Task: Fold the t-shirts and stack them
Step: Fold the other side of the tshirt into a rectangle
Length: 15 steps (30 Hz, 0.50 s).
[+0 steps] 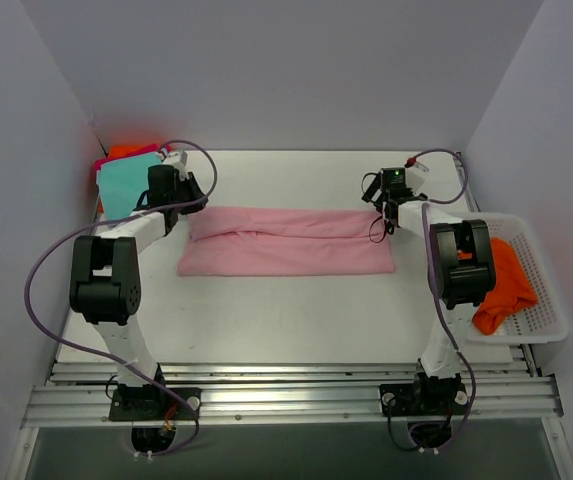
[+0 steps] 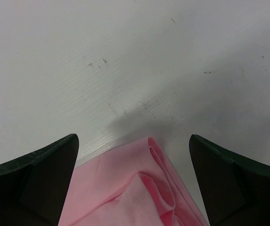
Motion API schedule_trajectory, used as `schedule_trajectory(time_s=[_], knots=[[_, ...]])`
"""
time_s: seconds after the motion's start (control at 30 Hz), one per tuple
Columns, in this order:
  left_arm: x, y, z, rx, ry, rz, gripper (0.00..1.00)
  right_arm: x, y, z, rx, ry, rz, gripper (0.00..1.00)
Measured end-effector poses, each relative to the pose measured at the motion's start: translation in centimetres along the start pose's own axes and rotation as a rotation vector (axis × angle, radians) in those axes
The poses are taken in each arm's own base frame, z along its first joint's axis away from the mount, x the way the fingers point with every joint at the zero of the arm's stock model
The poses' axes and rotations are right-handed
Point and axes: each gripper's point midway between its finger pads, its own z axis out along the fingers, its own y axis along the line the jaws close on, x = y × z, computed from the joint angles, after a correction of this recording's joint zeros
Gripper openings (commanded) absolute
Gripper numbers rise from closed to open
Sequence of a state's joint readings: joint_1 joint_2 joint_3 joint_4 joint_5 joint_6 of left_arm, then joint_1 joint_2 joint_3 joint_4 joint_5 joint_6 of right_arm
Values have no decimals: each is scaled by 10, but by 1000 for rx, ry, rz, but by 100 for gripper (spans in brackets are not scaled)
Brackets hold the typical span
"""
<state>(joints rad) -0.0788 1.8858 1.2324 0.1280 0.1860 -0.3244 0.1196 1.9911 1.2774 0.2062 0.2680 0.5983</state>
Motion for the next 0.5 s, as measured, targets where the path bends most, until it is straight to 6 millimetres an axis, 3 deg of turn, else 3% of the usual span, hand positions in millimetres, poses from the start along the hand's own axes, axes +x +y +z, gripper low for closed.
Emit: schedule_trajectory(time_s=[0.27, 0.5], knots=[[12, 17, 24, -85, 66, -26, 32, 1, 2, 1, -9, 2, 1, 100], [31, 37, 30, -195, 147, -80, 31, 6, 2, 6, -11, 12, -1, 100]])
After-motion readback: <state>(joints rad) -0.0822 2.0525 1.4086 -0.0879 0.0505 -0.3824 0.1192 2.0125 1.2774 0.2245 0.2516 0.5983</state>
